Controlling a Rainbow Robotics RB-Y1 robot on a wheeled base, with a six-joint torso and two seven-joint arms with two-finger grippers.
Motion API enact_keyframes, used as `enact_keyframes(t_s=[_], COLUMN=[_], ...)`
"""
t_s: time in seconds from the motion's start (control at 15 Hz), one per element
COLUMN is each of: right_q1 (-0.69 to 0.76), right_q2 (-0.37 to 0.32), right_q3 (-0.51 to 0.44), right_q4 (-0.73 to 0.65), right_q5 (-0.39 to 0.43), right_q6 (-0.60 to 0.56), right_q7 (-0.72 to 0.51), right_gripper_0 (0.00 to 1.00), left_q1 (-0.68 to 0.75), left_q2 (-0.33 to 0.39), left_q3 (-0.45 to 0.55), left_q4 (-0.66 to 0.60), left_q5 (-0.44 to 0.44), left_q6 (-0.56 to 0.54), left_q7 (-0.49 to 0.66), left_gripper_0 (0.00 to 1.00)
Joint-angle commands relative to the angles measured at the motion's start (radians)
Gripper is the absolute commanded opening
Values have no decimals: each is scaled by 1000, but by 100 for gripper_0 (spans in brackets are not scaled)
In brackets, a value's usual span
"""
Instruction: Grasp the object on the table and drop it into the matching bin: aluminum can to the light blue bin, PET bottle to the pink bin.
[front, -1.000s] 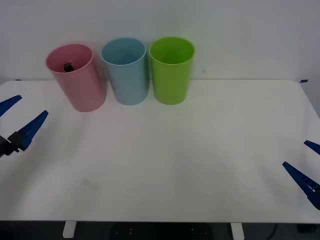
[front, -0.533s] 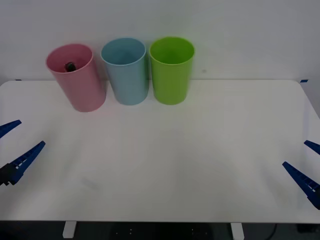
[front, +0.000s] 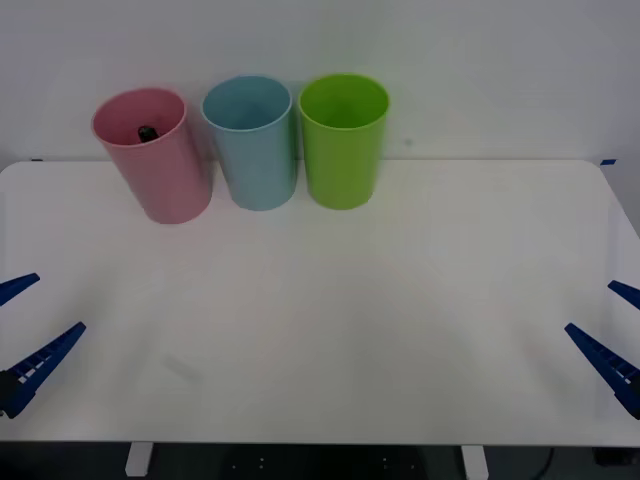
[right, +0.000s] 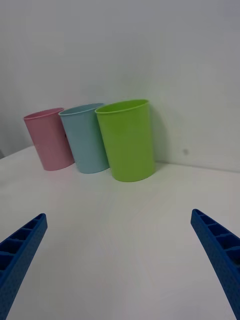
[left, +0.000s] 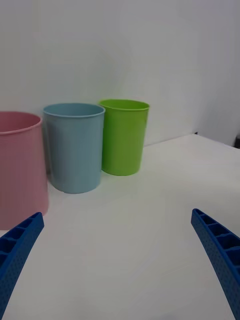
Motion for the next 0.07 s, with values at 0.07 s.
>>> enact_keyframes(t_s=[0.07], right_q1=[0], right_q2=[0], right_q3=[0], right_q4=[0], right_q5=[0], right_q6=[0], right_q7=[0], right_gripper_0=[100], left_q1=[-1], left_q2=[0], left_q3=[-3], left_q4=[0], left_q5=[-1], left_q6=[3], left_q7=[2], left_gripper_0=[100])
